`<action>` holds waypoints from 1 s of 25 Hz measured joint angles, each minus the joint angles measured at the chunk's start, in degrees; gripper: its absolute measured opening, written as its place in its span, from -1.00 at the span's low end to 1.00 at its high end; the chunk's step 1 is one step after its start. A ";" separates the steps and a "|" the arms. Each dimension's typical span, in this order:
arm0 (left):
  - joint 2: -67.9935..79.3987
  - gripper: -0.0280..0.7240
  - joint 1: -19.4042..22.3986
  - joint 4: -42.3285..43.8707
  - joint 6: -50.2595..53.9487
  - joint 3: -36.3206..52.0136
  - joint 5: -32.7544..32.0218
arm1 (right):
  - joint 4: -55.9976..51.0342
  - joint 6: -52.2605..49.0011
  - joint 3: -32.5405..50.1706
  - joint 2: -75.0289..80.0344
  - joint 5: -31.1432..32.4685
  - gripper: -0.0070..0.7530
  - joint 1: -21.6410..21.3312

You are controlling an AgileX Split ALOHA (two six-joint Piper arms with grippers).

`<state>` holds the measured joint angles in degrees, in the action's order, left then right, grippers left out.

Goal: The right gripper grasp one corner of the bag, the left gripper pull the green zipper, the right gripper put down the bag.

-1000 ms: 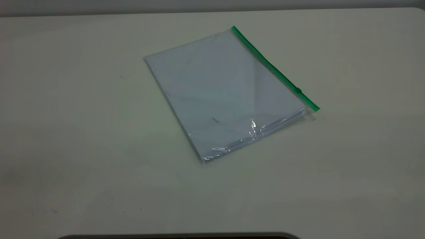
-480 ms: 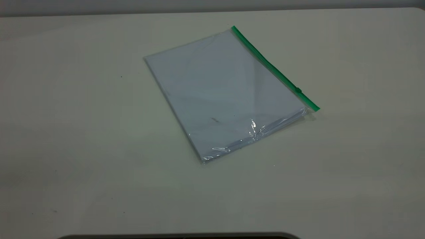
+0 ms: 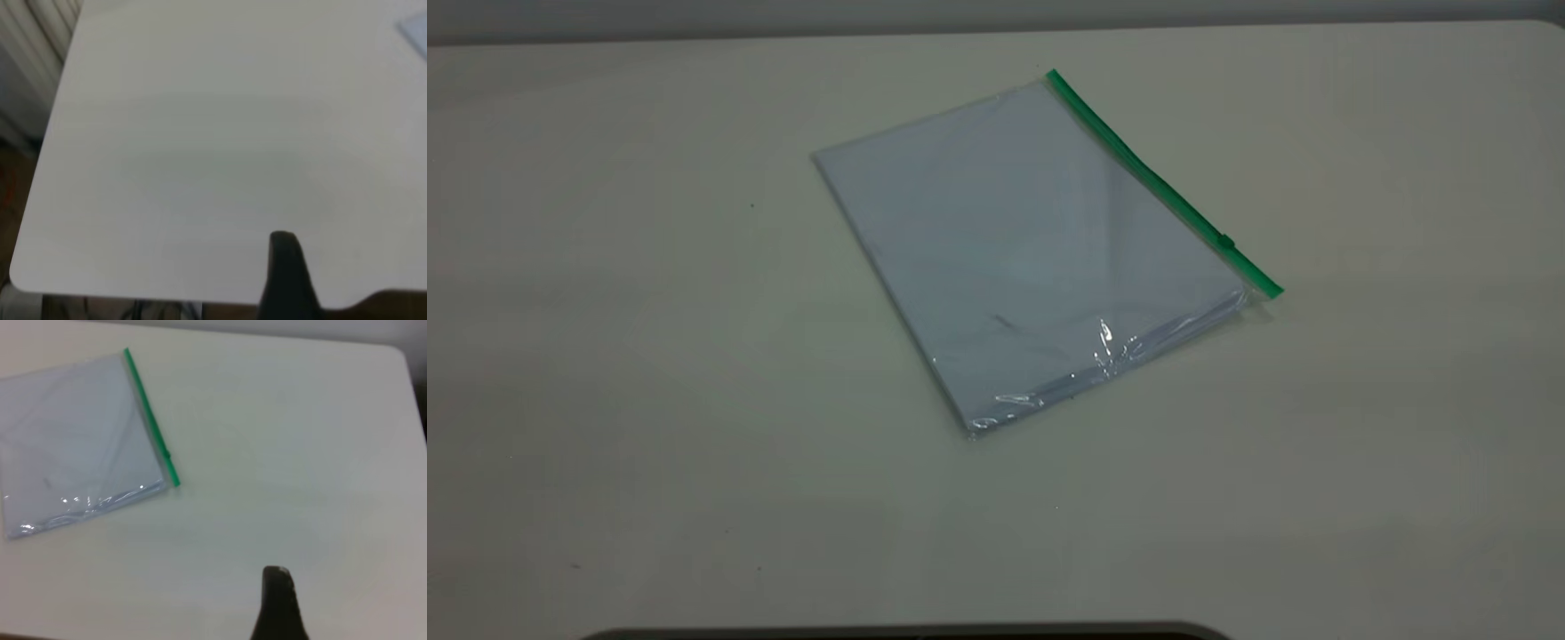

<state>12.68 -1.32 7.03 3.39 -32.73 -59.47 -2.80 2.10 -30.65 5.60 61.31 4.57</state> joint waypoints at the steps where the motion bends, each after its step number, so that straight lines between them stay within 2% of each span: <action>1: 3.23 0.67 0.00 0.00 0.00 -0.70 1.01 | -0.46 0.01 -0.50 2.36 -0.51 0.57 0.00; 11: 33.31 0.67 0.00 0.10 0.00 -12.62 13.32 | -9.77 4.17 -1.58 28.22 -11.54 0.57 0.00; 17: 48.98 0.65 0.00 -5.26 -1.11 -20.44 19.35 | -21.55 14.66 -1.58 41.41 -18.03 0.57 0.00; 21: 58.95 0.64 0.00 -9.80 -4.88 -25.28 25.01 | -27.44 21.36 -1.58 50.90 -23.89 0.57 0.00; 25: 67.39 0.64 0.00 -14.18 -10.84 -30.20 28.02 | -35.14 29.54 -1.58 60.77 -30.03 0.57 0.00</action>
<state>80.06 -1.32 -7.15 -7.45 -62.93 -31.45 -37.93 31.64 -32.23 66.37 31.28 4.57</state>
